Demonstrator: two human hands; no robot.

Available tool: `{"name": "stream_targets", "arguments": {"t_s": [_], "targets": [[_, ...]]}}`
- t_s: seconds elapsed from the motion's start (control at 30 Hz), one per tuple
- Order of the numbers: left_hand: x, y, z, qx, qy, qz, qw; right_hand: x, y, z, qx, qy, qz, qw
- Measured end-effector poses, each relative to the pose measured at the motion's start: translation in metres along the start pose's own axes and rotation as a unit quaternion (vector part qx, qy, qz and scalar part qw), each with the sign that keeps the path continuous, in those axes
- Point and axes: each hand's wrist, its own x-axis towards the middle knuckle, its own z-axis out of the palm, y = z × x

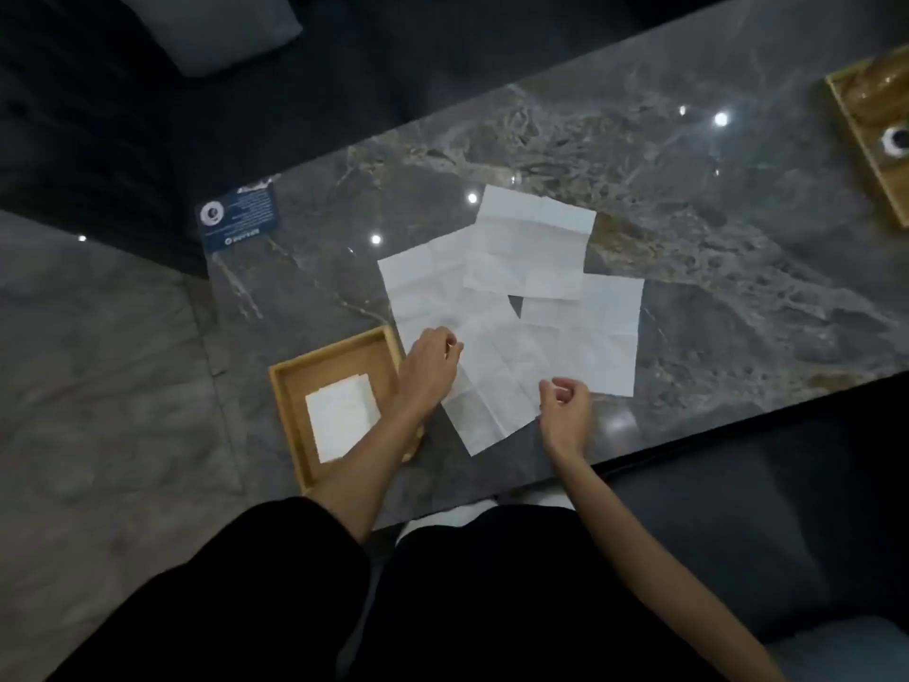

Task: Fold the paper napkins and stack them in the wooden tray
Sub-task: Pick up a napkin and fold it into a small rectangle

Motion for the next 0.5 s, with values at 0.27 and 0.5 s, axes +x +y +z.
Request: {"name": "stream_targets", "arguments": {"t_s": [0.27,0.5], "targets": [[0.043,0.005,0.024,0.048,-0.027,0.003,0.998,0.003,0.035,0.032,0.014,0.107,0.177,0.978],[0.062,-0.009,0.034,0.073,-0.048,-0.001,0.996,0.009,0.038,0.049,0.0,0.11,0.278,0.954]]}}
